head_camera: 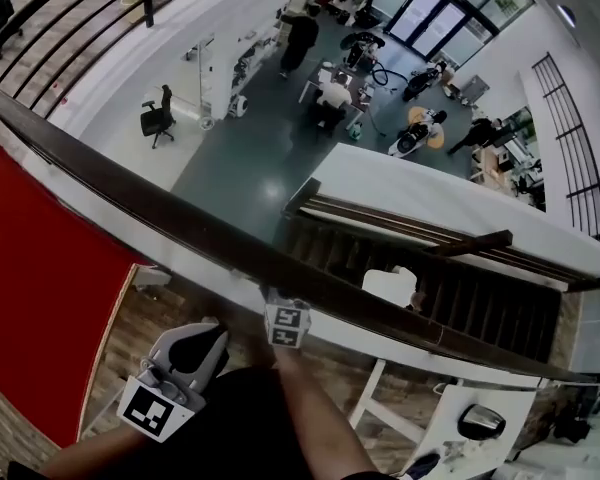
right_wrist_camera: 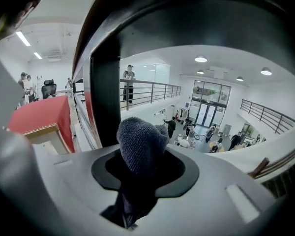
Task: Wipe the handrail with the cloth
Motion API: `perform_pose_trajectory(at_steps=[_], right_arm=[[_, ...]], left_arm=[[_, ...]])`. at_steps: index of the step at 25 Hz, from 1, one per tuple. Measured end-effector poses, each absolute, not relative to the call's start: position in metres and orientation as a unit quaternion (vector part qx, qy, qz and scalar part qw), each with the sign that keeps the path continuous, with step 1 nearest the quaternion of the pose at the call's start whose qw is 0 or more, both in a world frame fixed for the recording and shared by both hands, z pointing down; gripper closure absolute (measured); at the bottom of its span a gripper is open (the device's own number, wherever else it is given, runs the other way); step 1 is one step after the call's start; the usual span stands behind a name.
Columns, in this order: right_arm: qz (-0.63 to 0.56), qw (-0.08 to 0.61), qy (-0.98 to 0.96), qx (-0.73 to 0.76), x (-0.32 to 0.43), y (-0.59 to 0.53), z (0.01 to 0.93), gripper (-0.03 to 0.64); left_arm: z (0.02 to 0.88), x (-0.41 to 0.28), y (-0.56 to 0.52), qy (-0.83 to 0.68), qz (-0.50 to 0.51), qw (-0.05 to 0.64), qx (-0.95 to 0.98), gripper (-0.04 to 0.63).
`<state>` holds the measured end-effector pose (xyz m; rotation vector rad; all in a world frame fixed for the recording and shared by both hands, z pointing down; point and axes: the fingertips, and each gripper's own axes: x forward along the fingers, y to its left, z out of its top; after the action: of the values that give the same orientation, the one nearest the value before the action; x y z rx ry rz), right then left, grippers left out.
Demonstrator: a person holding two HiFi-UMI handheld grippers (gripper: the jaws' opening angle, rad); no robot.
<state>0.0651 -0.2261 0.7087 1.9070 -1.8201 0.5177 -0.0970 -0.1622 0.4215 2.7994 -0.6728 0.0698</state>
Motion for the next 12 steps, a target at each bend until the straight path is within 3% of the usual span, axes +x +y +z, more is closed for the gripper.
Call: perform_pose_trajectory(at_steps=[12], right_arm=[[0.198,0.227,-0.641,0.706,0.097,-0.207,0.71,0.492]], left_arm=[[0.42,-0.074,-0.155,-0.204,0.027,0.132,0.97,0.595]])
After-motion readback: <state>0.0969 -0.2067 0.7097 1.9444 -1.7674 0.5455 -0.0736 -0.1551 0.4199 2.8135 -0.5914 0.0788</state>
